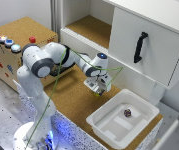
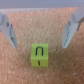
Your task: Put the yellow object on the table
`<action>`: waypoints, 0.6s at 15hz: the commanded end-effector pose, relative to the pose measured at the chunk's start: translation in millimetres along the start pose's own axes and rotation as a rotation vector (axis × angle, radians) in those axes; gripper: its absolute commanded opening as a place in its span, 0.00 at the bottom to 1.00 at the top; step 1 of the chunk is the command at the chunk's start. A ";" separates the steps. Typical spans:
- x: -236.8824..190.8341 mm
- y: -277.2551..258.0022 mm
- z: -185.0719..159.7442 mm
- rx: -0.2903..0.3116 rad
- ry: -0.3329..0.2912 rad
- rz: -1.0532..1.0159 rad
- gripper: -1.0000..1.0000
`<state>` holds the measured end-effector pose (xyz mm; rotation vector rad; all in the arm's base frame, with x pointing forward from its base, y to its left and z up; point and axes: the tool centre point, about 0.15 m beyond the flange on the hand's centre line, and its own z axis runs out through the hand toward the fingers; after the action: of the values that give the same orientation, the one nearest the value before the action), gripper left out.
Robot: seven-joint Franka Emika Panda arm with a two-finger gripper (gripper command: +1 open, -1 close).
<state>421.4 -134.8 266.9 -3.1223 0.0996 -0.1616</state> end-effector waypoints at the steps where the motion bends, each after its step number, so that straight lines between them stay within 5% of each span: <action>1: -11.4 52.8 -93.0 -0.071 0.125 0.142 1.00; 4: -14.4 98.3 -119.1 -0.125 0.152 0.264 1.00; 9: -14.8 186.2 -109.8 -0.159 0.081 0.400 1.00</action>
<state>384.4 -246.9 370.2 -3.1532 0.6091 -0.4275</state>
